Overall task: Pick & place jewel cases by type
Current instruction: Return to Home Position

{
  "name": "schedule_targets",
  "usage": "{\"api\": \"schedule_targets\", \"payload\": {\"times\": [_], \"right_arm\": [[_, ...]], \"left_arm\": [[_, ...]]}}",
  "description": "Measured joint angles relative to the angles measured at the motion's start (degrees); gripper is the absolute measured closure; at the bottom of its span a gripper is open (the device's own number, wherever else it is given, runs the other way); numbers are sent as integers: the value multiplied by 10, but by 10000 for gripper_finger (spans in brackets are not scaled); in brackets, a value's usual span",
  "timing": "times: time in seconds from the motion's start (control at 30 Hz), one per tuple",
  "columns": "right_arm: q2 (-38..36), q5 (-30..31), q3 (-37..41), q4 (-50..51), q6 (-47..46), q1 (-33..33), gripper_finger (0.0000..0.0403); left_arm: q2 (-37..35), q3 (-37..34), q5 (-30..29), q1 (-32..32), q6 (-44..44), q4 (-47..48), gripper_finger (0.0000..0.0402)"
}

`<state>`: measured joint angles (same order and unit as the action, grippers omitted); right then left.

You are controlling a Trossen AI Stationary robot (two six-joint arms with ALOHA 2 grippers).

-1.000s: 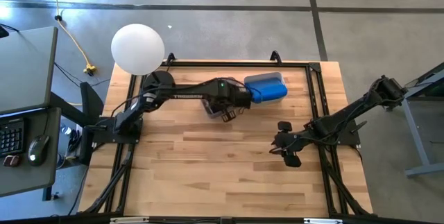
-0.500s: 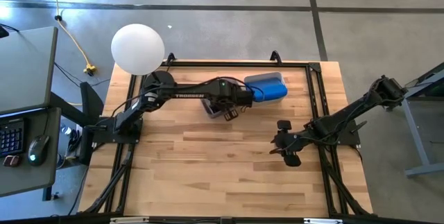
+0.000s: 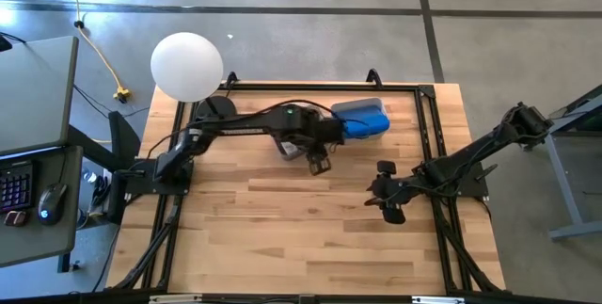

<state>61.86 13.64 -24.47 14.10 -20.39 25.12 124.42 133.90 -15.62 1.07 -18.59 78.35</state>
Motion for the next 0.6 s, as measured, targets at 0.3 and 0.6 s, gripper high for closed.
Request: {"api": "schedule_targets", "payload": {"times": [0.3,0.6], "right_arm": [[-122,-9,-100,147,26,-33,215],[-327,91,-124,202,88,-22,215]], "left_arm": [[-128,7,57,-8,29,107,243],[-315,-103,-75,-88,12,116,243]]}}
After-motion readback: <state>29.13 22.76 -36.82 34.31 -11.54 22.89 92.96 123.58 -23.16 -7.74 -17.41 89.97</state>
